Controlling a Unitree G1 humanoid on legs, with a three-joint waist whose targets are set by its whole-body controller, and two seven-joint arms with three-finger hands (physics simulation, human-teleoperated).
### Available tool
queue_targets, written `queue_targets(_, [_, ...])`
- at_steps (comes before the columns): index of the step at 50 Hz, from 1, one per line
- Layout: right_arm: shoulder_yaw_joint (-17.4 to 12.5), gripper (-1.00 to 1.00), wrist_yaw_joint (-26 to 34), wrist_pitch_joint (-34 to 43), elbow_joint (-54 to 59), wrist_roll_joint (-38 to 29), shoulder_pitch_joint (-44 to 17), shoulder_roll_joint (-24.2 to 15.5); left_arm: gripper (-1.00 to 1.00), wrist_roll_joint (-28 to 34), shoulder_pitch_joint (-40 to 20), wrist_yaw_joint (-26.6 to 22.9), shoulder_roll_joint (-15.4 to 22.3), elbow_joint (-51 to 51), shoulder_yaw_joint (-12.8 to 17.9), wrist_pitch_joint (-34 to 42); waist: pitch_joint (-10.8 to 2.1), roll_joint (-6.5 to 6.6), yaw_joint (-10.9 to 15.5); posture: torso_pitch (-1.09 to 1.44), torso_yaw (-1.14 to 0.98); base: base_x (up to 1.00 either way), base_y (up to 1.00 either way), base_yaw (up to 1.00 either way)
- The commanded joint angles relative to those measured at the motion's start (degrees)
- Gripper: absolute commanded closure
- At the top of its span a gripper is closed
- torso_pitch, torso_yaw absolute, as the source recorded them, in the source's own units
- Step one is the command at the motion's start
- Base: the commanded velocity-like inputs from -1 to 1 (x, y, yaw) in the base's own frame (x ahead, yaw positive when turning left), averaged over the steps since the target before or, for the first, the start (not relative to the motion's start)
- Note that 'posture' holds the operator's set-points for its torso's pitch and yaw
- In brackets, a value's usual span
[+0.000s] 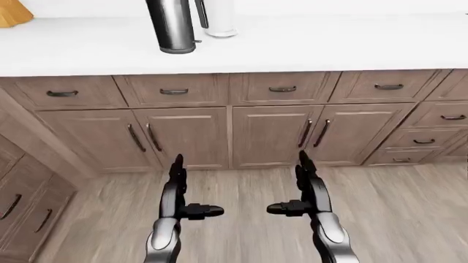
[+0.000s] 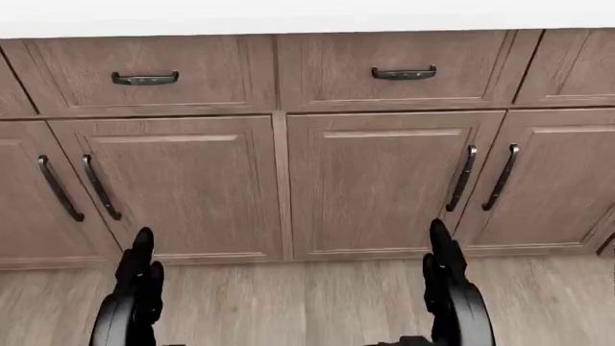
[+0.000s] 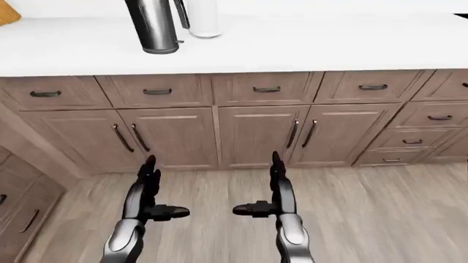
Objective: Close the lid of the electric kettle.
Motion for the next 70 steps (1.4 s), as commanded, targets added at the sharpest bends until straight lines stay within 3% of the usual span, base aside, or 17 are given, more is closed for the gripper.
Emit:
queue_targets(1, [0.36,-0.99,-0.04,-3.26,-4.36,-0.31,-1.63,-0.11,-1.00,-1.43,-3.08,-0.49,0.44,-2.60,0.97,-3.95,-0.05,-0.45,-0.12,0.00,0.00,0.00,0.00,0.00])
queue_targets(3, [0.21,-1.00,-0.10,-3.17,-4.58,-0.41,-1.46,-0.17,-1.00,-1.55,-3.34,-0.53,0.53,-1.88,1.01,-4.24,-3.51,-0.06,0.38,0.00,0.00,0.00,0.00,0.00])
queue_targets(4, [0.30,-0.99,-0.26,-2.81,-5.00,-0.68,-1.36,-0.15,-1.00,-1.57,-3.40,-0.50,0.54,-1.69,1.01,-4.36,-3.01,-0.11,0.38,0.00,0.00,0.00,0.00,0.00])
queue_targets(5, [0.05,-0.99,-0.18,-4.02,-3.20,-0.71,-1.91,-0.30,-1.00,-1.57,-3.45,-0.56,0.58,-1.48,0.96,-4.52,-1.00,-0.36,0.35,0.00,0.00,0.00,0.00,0.00])
queue_targets(7, [-0.04,-0.99,-0.14,-4.25,-2.92,-0.73,-1.93,-0.35,-1.00,-1.61,-3.56,-0.59,0.60,-0.75,0.99,-5.06,-3.96,-0.41,0.32,0.00,0.00,0.00,0.00,0.00])
queue_targets(8, [0.04,-0.99,-0.19,-3.77,-3.57,-0.79,-1.71,-0.30,-1.00,-1.56,-3.51,-0.53,0.60,-0.78,0.98,-5.13,-4.29,-0.42,0.37,0.00,0.00,0.00,0.00,0.00])
queue_targets(25, [-0.60,-1.00,-0.16,-1.14,-7.89,-0.79,-0.72,-0.59,-1.00,-2.88,-4.35,-0.81,1.50,0.67,2.53,-5.52,-5.30,-0.17,0.46,0.00,0.00,0.00,0.00,0.00])
queue_targets(29, [-1.37,-0.99,0.06,2.00,-12.98,-0.42,0.29,-0.78,-1.00,-3.13,-2.60,-0.72,1.42,-6.50,2.52,-0.89,-5.24,-0.15,0.38,0.00,0.00,0.00,0.00,0.00])
queue_targets(35, [-4.39,-1.00,0.83,7.49,-22.23,1.06,1.53,-1.42,-1.00,-4.11,-1.99,-0.46,2.24,-18.14,4.95,7.29,-4.81,-0.17,0.43,0.00,0.00,0.00,0.00,0.00])
queue_targets(49, [-11.66,-1.00,3.00,25.25,-46.31,2.60,1.51,-2.52,-1.00,-12.58,-7.48,1.50,8.01,-35.65,17.26,24.11,-4.19,0.17,0.38,0.00,0.00,0.00,0.00,0.00])
queue_targets(55, [-16.81,-1.00,3.42,32.26,-54.67,4.34,-0.27,-3.47,-1.00,-16.07,-8.81,2.74,10.44,-38.30,21.58,27.69,-4.01,0.24,0.50,0.00,0.00,0.00,0.00,0.00])
queue_targets(62, [-25.12,-1.00,4.17,43.48,-64.45,8.80,-3.58,-6.30,-1.00,-21.37,-10.80,4.68,14.28,-40.06,26.90,30.95,-3.60,0.18,0.55,0.00,0.00,0.00,0.00,0.00])
queue_targets(66, [-28.32,-1.00,0.10,44.85,-65.00,15.76,-4.26,-11.25,-1.00,-24.56,-11.57,6.45,16.71,-42.68,29.82,33.83,-3.44,0.12,0.49,0.00,0.00,0.00,0.00,0.00])
queue_targets(70, [-31.60,-1.00,-9.28,43.34,-65.00,28.76,-1.21,-19.58,-1.00,-27.71,-12.41,7.97,19.29,-43.42,33.56,35.29,-3.17,-0.05,0.60,0.00,0.00,0.00,0.00,0.00])
